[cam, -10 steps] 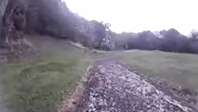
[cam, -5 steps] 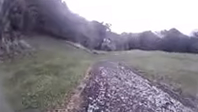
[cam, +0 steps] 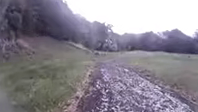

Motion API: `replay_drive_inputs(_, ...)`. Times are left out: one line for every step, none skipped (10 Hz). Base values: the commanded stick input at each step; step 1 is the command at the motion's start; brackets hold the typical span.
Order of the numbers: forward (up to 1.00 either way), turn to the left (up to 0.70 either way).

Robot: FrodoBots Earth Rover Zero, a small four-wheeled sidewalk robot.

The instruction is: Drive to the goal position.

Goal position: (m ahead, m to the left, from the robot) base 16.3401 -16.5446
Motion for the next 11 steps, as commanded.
replay_drive_inputs(0.7,0.0)
replay_drive_inputs(0.7,0.0)
replay_drive_inputs(0.7,0.0)
replay_drive_inputs(0.7,0.0)
replay_drive_inputs(0.7,0.0)
replay_drive_inputs(0.7,0.0)
replay_drive_inputs(0.7,0.0)
replay_drive_inputs(0.7,0.0)
replay_drive_inputs(0.7,0.0)
replay_drive_inputs(0.7,0.0)
replay_drive_inputs(0.7,0.0)
